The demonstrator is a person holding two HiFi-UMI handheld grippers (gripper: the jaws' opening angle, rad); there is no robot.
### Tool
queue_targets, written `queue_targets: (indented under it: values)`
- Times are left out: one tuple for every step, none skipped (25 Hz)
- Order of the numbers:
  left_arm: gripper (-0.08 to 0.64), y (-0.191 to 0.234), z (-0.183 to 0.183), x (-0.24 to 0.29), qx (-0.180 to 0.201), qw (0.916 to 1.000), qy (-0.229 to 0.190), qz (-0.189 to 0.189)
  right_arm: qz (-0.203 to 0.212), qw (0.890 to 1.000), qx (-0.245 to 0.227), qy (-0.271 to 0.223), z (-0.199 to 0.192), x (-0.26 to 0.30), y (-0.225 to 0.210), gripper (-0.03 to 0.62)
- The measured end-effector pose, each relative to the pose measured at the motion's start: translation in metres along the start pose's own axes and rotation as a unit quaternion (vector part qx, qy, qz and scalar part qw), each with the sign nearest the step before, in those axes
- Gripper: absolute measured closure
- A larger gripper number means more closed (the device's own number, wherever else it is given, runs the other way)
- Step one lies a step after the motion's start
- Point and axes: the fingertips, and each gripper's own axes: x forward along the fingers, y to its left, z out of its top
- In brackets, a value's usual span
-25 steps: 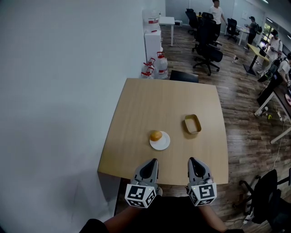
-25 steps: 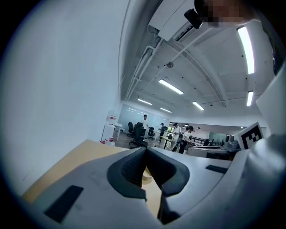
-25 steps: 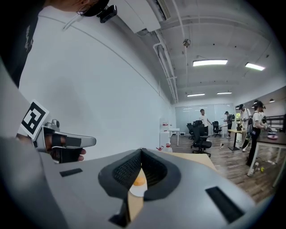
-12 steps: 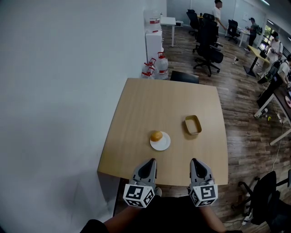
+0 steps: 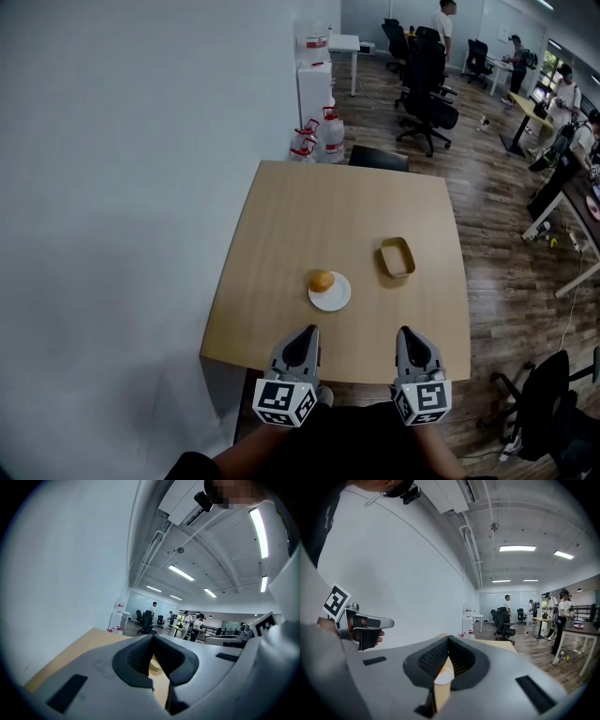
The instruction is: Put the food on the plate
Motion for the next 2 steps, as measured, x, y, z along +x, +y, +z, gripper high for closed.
queue_targets:
  values:
    - [0.546, 0.0011, -0.0016, 0.001, -0.001, 1.0, 0.001, 0.0, -0.002, 1.0, 0.002, 0.001, -0.0015, -0.0001, -0.0017, 0.532]
    - [0.546, 0.0021, -0.0034, 0.002, -0.003, 1.0, 0.002, 0.001, -0.004, 1.0, 0.003, 0.002, -0.003, -0.0001, -0.0034, 0.533]
